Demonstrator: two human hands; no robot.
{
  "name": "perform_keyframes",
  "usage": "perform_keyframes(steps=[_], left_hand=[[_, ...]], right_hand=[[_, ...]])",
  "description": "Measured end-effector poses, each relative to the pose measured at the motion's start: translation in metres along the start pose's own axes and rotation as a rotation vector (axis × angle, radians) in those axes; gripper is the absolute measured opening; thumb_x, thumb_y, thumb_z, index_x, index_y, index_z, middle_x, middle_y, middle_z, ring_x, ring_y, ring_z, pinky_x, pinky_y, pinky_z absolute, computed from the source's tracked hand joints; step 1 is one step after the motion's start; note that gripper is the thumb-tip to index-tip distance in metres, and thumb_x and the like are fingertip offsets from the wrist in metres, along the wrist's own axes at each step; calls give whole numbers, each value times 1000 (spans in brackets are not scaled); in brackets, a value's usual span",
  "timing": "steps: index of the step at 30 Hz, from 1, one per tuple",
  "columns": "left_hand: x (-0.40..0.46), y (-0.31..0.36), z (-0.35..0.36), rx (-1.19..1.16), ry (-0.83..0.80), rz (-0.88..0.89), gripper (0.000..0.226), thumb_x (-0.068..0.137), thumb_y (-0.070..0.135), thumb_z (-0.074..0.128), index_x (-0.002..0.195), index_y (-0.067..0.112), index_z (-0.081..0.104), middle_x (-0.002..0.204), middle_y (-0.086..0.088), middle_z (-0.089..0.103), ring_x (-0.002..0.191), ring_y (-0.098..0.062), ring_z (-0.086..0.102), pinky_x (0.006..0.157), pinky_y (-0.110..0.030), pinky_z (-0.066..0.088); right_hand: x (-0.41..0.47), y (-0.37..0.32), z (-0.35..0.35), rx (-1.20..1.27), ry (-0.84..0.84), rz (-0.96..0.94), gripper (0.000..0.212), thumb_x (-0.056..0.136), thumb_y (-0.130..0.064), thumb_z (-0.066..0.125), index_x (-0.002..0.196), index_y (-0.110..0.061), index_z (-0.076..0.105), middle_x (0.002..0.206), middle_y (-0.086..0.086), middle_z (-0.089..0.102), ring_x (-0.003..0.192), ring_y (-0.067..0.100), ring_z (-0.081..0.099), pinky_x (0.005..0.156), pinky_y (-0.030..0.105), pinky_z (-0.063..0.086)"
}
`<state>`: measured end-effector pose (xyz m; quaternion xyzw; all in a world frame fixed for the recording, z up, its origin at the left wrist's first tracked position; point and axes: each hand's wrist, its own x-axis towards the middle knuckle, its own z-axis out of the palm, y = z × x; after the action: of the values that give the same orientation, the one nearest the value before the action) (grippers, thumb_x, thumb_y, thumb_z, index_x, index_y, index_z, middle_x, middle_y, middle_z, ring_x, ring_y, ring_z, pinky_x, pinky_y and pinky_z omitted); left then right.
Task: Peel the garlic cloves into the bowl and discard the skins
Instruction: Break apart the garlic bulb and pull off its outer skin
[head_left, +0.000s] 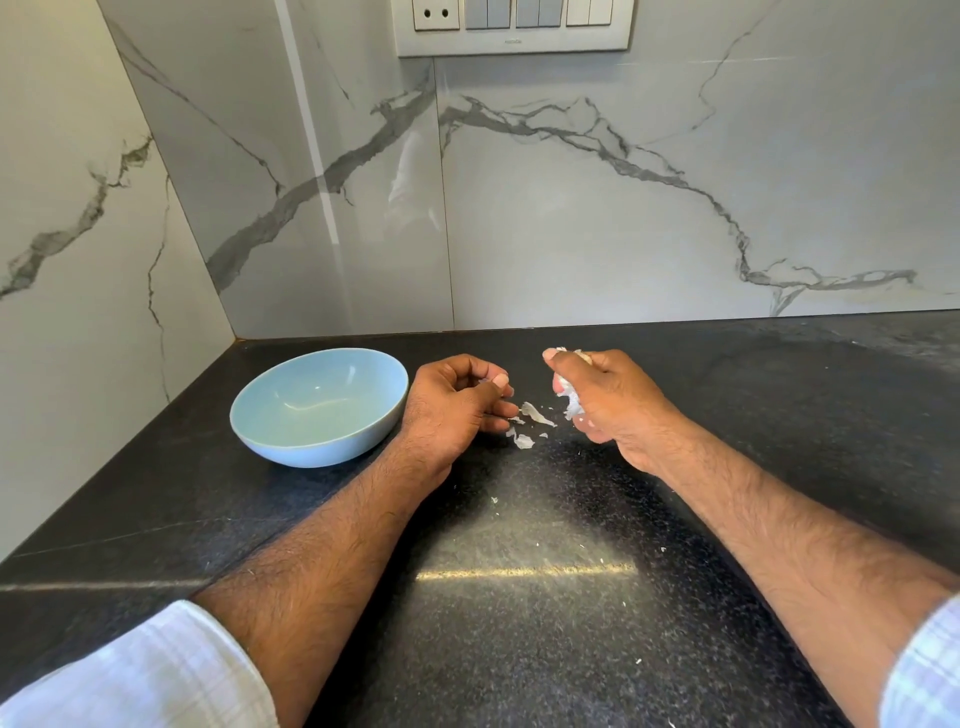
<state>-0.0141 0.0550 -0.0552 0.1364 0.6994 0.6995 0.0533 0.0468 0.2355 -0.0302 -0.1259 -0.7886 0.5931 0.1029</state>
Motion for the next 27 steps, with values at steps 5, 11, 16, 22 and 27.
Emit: perform_keyframes(steps=[5, 11, 16, 22, 27], left_hand=[[1, -1, -1, -16, -8, -5, 5, 101, 4, 70, 100, 3, 75, 94, -16, 79, 80, -29, 78, 75, -42, 66], [-1, 0, 1, 6, -66, 34, 9, 94, 6, 80, 102, 5, 75, 89, -16, 79, 82, -29, 79, 73, -40, 66], [2, -3, 0, 68, -116, 76, 24, 82, 7, 91, 102, 11, 80, 92, -24, 76, 85, -36, 79, 79, -47, 67], [-2, -5, 3, 139, -183, 119, 25, 78, 12, 95, 99, 11, 81, 88, -20, 78, 82, -38, 79, 82, -49, 67], [0, -5, 2, 51, -144, 65, 16, 85, 9, 88, 97, 4, 80, 89, -20, 79, 82, -36, 78, 85, -49, 66]], right_hand=[[-3, 2, -10, 222, -187, 43, 35, 108, -40, 56, 113, -11, 75, 73, 3, 61, 53, 8, 39, 47, 22, 29], [-1, 9, -7, 435, -208, 97, 24, 105, -17, 61, 120, -5, 76, 106, 16, 76, 68, 13, 58, 67, 29, 53], [-4, 7, -9, 454, -138, 58, 33, 83, -17, 83, 112, -2, 78, 106, 17, 79, 86, 30, 78, 75, 31, 65], [-8, 6, 2, 361, -100, 47, 34, 82, -23, 85, 107, -2, 78, 93, 22, 79, 70, 21, 74, 61, 23, 59], [-6, 6, -3, 424, -217, 106, 22, 101, -11, 64, 118, 0, 73, 106, 21, 78, 94, 31, 78, 84, 34, 65]])
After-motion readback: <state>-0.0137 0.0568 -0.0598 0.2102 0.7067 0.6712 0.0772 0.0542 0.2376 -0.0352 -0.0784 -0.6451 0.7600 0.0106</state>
